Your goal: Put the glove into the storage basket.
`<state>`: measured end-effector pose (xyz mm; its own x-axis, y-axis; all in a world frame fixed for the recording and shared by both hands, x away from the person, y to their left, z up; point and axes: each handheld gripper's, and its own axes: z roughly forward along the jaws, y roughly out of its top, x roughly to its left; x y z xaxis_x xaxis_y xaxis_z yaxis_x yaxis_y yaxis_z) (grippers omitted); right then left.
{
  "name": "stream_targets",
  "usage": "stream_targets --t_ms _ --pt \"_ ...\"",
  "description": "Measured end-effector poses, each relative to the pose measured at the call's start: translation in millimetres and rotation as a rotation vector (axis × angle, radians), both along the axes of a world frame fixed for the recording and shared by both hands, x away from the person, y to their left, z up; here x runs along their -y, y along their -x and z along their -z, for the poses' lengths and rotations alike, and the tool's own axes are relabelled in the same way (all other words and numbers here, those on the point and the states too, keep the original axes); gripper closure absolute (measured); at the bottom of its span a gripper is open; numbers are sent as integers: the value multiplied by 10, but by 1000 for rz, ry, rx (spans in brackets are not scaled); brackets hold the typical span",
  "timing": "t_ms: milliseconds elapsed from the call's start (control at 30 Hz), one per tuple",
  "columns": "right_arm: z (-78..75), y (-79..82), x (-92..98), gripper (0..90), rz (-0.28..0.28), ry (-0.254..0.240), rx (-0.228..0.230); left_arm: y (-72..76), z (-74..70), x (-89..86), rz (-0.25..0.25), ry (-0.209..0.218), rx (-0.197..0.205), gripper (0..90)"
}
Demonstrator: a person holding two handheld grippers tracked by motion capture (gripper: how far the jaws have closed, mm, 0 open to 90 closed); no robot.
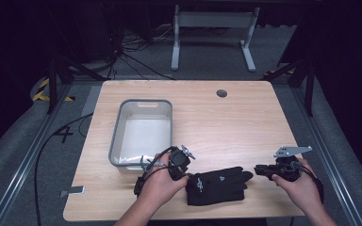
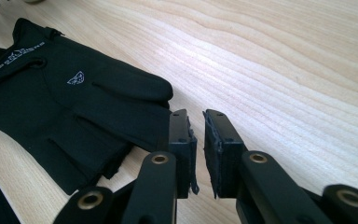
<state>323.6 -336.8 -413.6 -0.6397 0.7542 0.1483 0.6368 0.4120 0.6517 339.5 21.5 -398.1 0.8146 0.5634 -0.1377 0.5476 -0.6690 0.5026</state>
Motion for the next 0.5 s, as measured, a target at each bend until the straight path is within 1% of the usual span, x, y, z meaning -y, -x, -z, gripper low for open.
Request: stream_targets --t_ms 133,167,333,433,500 --pt "-22 6 56 812 12 -11 13 21 -71 54 40 34 12 632" --pt "-25 9 74 811 17 -17 16 30 -82 68 43 35 18 631" --pt "-23 22 148 790 35 -34 20 44 -120 128 66 42 21 610" --pt "-15 18 185 770 45 -43 22 49 -131 161 77 45 18 596" --pt "-3 5 213 760 47 -44 10 58 -132 189 85 51 12 585"
